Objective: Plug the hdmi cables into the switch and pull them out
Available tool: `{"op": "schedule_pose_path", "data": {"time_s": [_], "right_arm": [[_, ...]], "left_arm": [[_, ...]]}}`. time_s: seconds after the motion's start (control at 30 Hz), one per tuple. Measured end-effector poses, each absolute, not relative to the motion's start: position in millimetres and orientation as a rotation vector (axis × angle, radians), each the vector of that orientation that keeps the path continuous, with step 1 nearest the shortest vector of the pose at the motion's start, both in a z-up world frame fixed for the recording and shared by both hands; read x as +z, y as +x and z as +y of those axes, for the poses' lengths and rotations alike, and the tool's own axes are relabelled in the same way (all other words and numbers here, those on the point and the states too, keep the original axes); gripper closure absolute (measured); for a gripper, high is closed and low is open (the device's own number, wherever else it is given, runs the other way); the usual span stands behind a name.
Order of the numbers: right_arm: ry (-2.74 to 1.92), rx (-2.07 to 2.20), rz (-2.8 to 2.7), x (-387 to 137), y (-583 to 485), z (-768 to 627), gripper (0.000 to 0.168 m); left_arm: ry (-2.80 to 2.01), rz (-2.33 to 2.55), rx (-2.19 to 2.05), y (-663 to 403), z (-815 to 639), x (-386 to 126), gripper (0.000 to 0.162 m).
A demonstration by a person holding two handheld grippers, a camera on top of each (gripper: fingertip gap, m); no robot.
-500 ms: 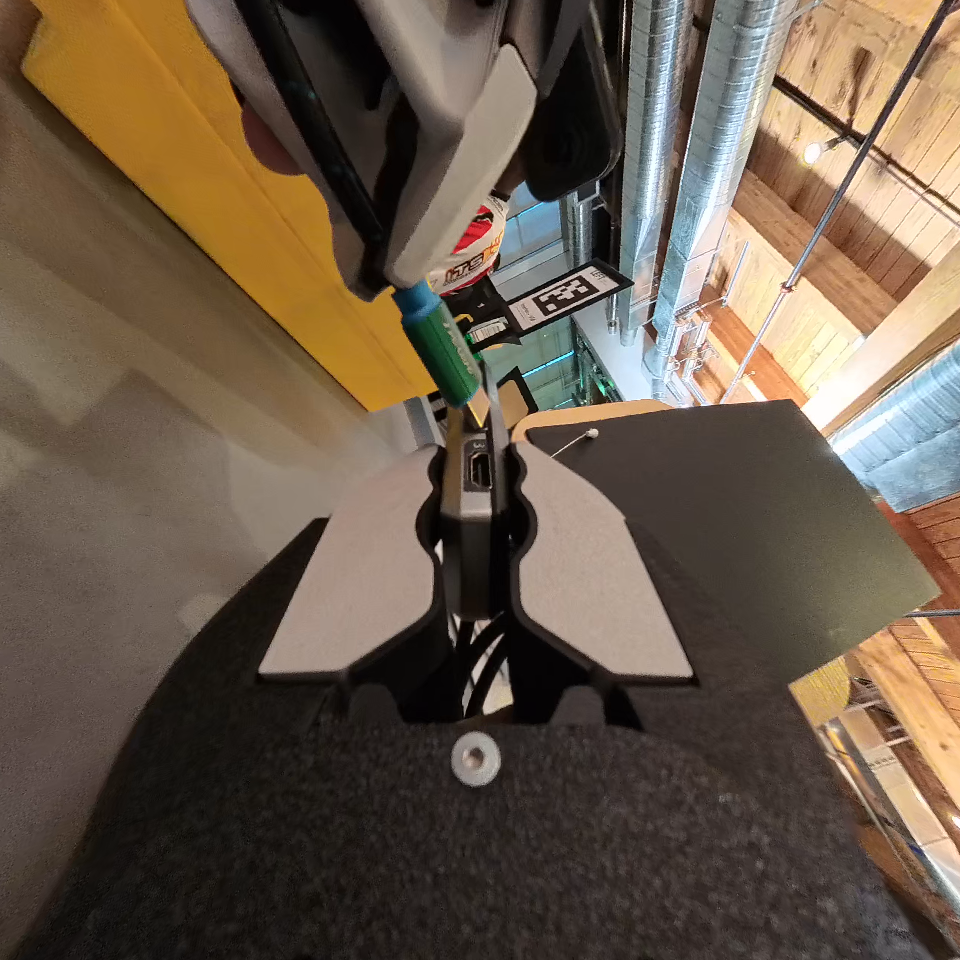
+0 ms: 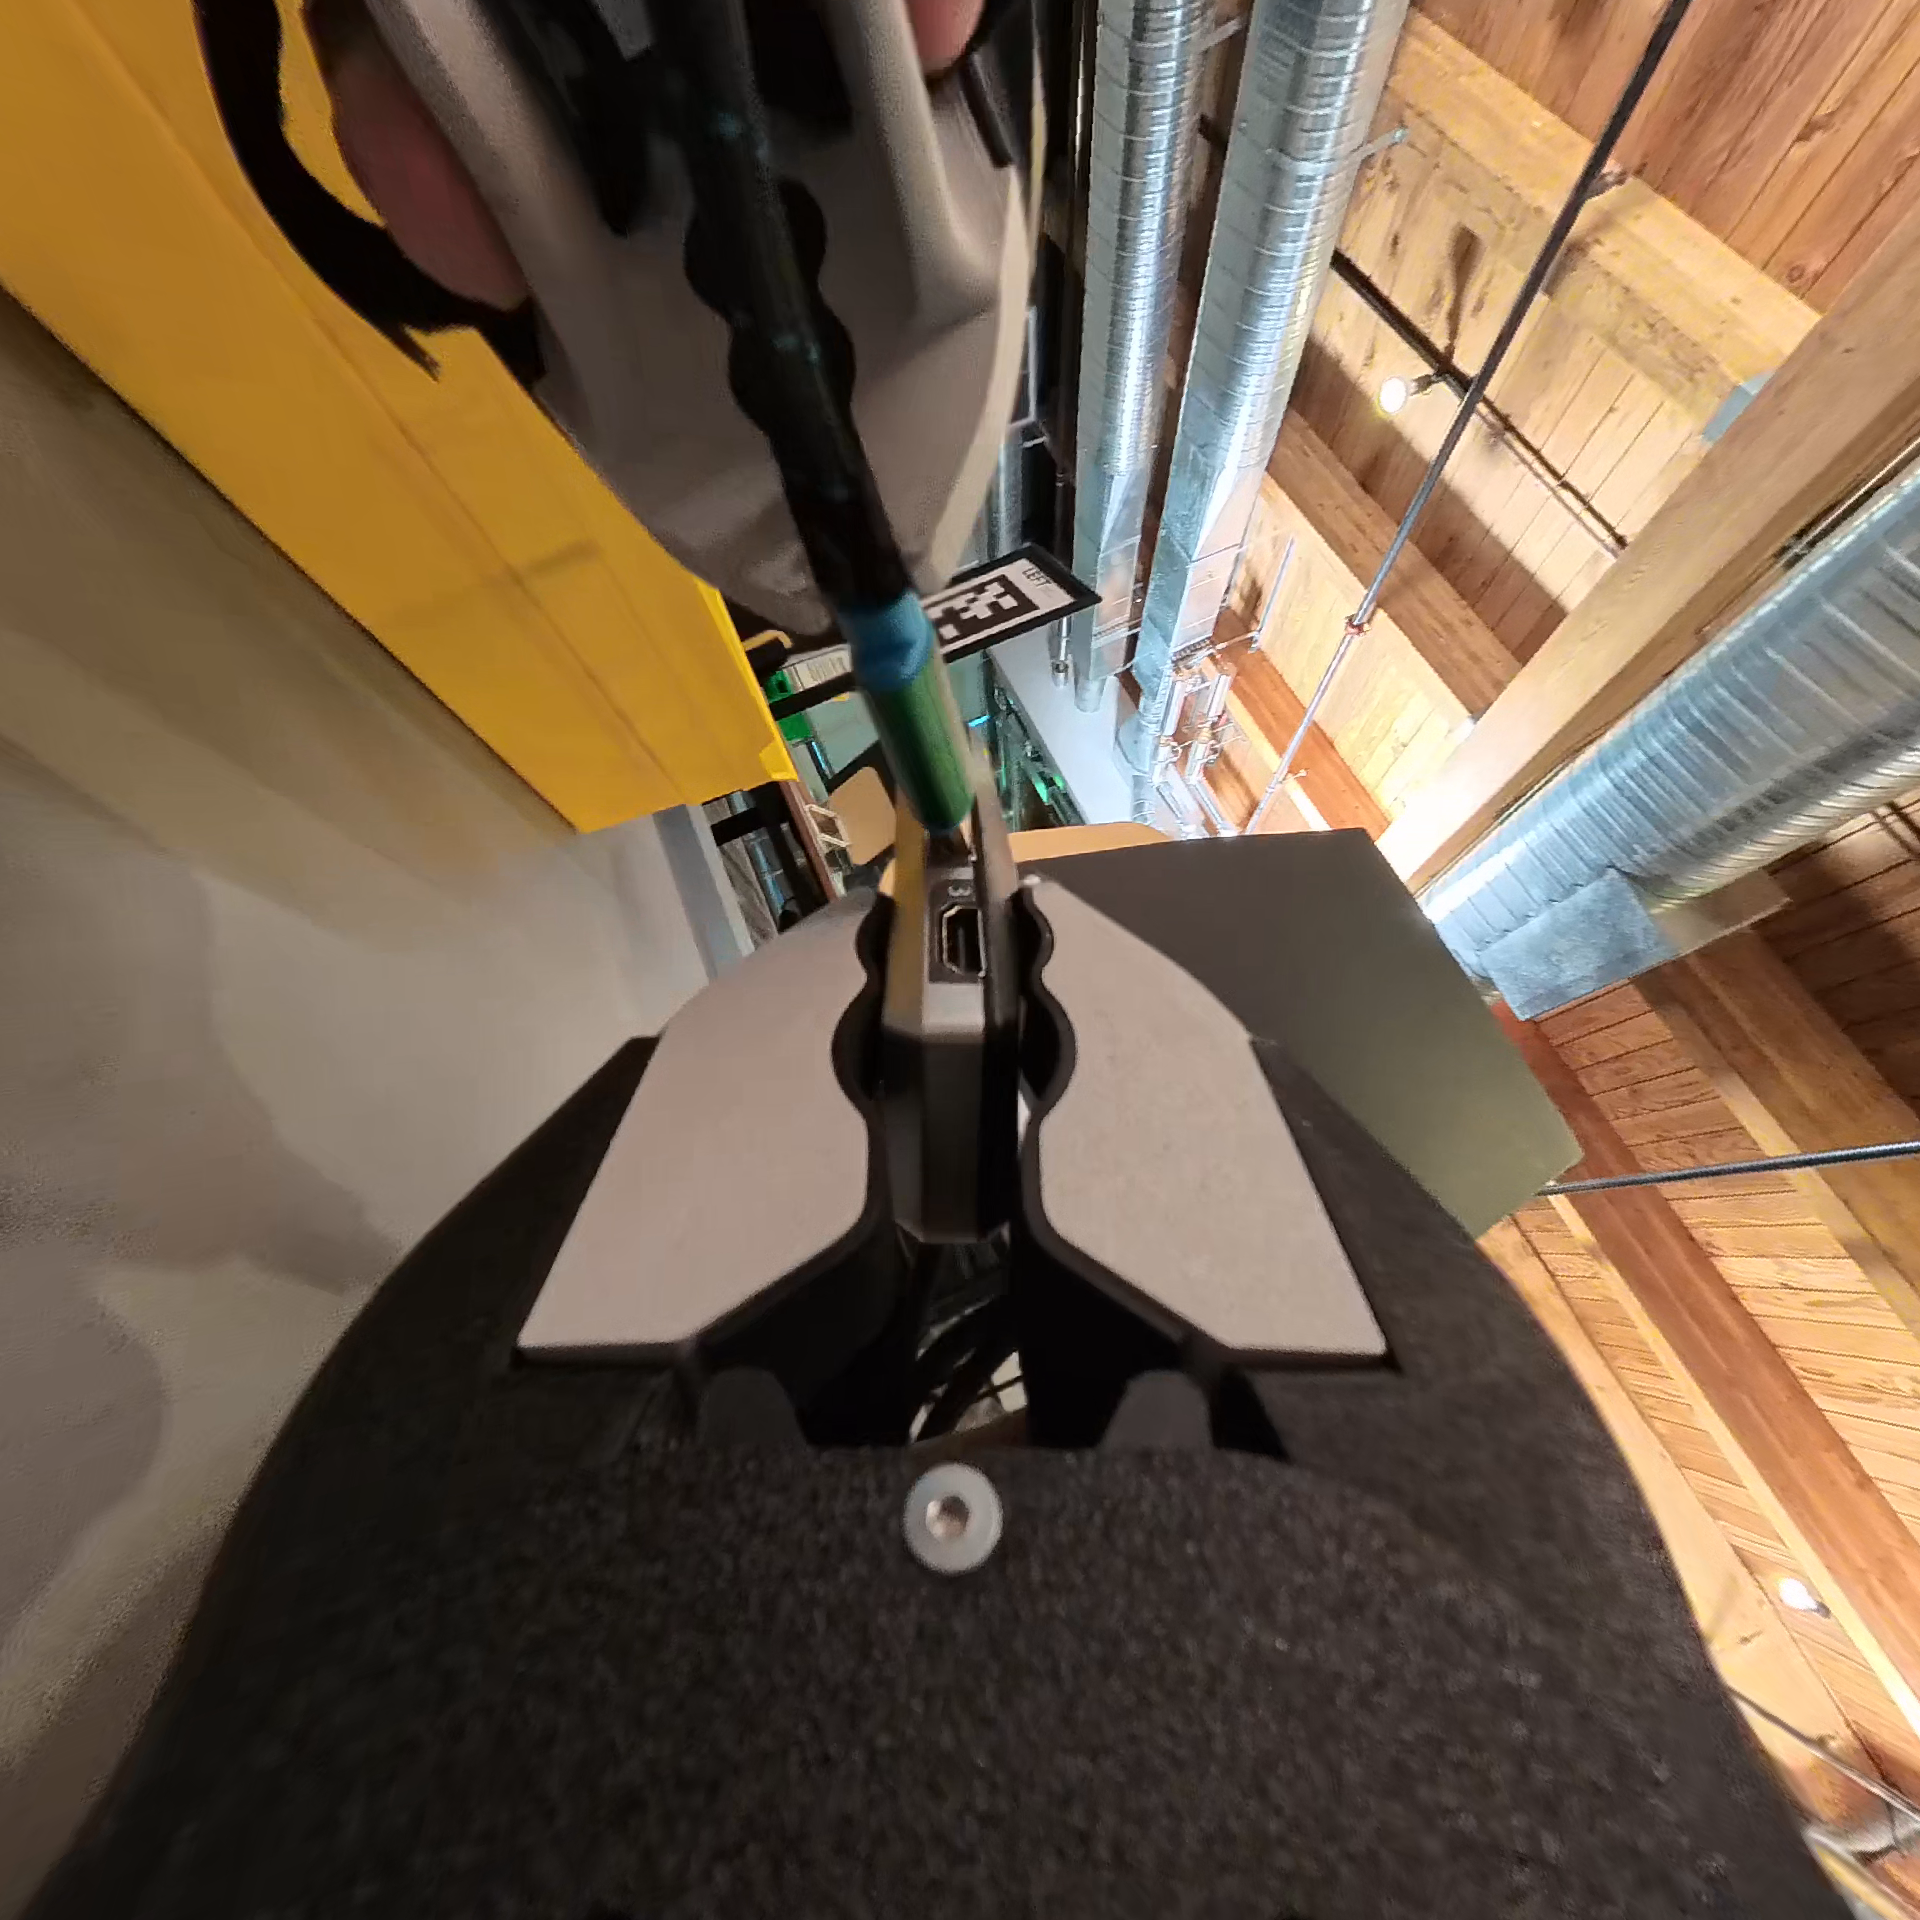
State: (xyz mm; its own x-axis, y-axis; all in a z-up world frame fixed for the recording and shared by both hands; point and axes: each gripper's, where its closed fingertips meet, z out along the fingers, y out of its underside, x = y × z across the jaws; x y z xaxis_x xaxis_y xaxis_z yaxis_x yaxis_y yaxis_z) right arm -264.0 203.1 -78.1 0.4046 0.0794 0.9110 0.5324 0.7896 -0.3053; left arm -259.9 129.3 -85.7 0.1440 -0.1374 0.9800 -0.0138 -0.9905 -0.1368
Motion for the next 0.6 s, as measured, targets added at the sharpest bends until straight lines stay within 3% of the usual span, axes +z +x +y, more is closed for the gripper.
{"op": "schedule_pose_path", "data": {"time_s": [0.4,0.6], "right_arm": [[-0.536,-0.433,-1.130,-74,-267,197,0.148],[-0.502,-0.479,-1.107,-69,-265,192,0.148]], "left_arm": [[-2.451,0.293,-1.909,-273,126,-85,0.157],[-2.401,0.238,-2.080,-276,125,-78,0.157]]}}
